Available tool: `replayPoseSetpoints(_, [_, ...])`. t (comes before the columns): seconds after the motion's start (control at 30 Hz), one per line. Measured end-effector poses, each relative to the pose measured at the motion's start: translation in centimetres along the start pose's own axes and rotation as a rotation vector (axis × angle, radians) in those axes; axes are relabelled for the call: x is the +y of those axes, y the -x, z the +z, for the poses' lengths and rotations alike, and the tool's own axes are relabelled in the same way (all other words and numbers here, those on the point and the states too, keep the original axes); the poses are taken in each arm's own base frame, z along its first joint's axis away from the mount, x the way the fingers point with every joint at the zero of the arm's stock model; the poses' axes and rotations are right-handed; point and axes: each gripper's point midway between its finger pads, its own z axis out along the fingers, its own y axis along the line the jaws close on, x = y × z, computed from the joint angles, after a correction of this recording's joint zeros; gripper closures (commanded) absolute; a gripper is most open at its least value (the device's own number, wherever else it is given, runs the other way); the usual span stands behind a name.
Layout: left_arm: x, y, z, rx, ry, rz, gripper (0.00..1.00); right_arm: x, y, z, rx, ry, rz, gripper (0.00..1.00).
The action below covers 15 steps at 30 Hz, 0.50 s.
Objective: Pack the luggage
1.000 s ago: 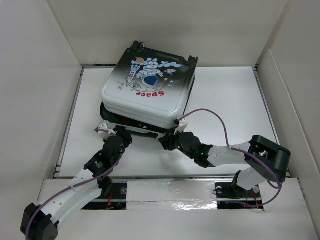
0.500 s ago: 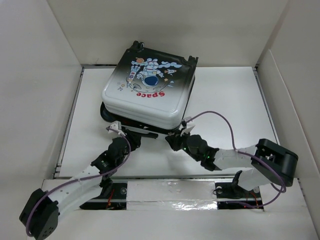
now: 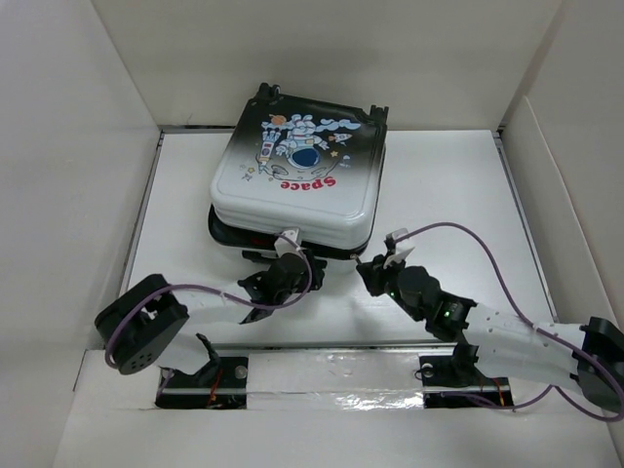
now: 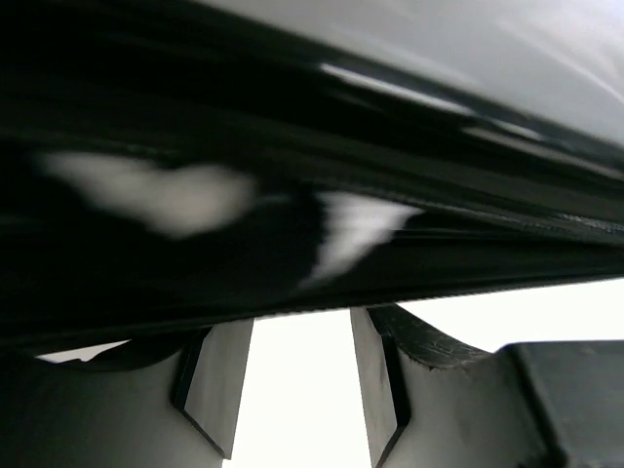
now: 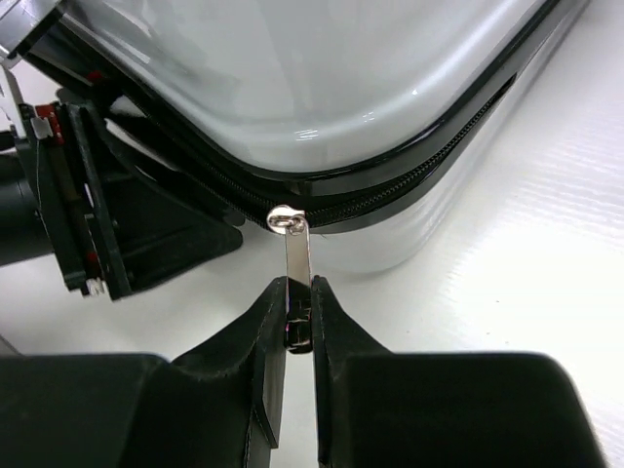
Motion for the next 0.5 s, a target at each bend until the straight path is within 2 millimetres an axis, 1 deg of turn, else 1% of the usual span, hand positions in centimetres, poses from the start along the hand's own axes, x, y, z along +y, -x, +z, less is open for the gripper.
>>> replayPoseSetpoints(0.13, [-2.9, 0.0, 1.4, 0.017, -0.03, 0.015, 0.6, -1.3, 0.5, 0.1, -0.01, -0.069, -0.027, 1.0])
replayPoseSetpoints(0.27, [-7.0, 0.0, 3.0, 0.033, -0.089, 0.023, 0.61, -2.4, 0.7, 0.6, -0.018, -0.116, -0.04, 1.0])
replayPoseSetpoints(0.33, [-8.6, 0.1, 3.9, 0.031, -0.112, 0.016, 0.61, -2.7, 0.9, 1.1, -0.014, -0.136, -0.049, 1.0])
replayPoseSetpoints(0.5, [-10.1, 0.6, 5.1, 0.008, -0.143, -0.013, 0.62, -1.9, 0.8, 2.7, -0.003, -0.127, -0.057, 1.0])
